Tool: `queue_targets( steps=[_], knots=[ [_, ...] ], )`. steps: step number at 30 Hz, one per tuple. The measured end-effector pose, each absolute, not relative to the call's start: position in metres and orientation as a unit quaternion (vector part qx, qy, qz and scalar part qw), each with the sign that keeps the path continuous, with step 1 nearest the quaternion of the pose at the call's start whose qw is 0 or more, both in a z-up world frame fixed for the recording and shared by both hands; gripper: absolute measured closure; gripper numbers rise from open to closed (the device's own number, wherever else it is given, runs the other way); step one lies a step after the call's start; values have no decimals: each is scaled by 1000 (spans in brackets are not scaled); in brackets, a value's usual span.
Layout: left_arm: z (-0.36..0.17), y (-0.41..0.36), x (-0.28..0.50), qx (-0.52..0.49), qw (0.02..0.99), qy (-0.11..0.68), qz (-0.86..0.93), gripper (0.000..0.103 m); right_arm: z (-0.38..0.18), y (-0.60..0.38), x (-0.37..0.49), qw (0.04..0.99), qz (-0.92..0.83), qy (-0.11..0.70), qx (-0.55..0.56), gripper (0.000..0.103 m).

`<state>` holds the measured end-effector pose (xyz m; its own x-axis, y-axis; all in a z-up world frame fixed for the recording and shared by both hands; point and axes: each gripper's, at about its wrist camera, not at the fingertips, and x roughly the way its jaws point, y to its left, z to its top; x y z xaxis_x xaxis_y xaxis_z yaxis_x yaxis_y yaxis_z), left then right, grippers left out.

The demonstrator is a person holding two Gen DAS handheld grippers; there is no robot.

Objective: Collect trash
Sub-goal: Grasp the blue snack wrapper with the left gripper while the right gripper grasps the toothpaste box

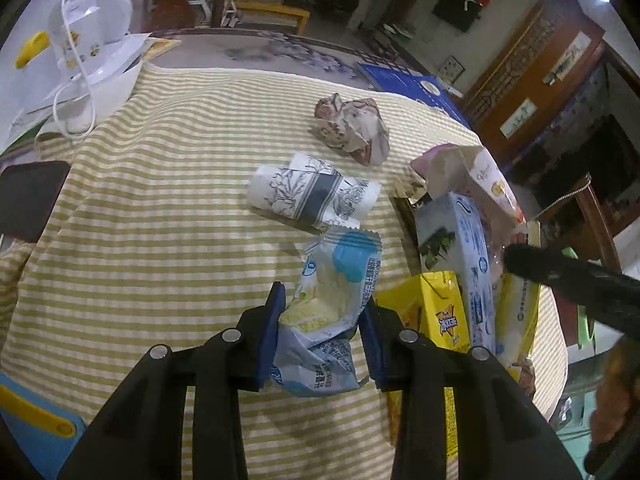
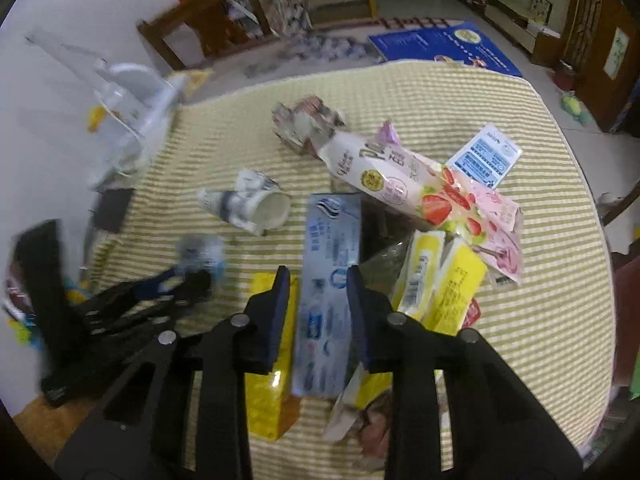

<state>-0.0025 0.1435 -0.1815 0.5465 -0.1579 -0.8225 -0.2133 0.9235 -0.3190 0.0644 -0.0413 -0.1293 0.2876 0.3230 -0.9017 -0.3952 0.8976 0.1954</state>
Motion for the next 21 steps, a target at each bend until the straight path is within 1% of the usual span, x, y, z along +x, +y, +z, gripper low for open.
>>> queue_targets(
  steps=[6, 8, 10, 11, 12, 13, 17, 19, 21],
  knots=[
    [-184, 145, -2, -203, 854, 478, 15, 69, -146, -34, 76, 795, 214, 566, -49, 74],
    [-185, 144, 1, -202, 854, 479, 15, 69, -148, -30, 78, 793, 216, 567, -52, 72],
    [-186, 144, 4, -202, 854, 480, 14, 69, -148, -27, 80, 792, 220, 567, -50, 59],
    [-185, 144, 5, -202, 854, 479, 14, 69, -148, -25, 80, 793, 222, 566, -48, 54],
    [-184, 144, 6, -202, 855, 478, 15, 69, -147, -23, 79, 794, 224, 563, -50, 47],
    [-184, 145, 6, -202, 855, 477, 16, 69, -147, -20, 79, 796, 225, 560, -56, 42],
    [-185, 145, 8, -202, 855, 478, 19, 69, -152, -6, 78, 794, 231, 557, -84, 35],
    [-187, 144, 8, -199, 853, 482, 21, 69, -158, -2, 78, 791, 226, 560, -98, 27],
    [-190, 143, 7, -198, 850, 487, 21, 69, -168, -1, 83, 787, 210, 570, -109, 27]
  ],
)
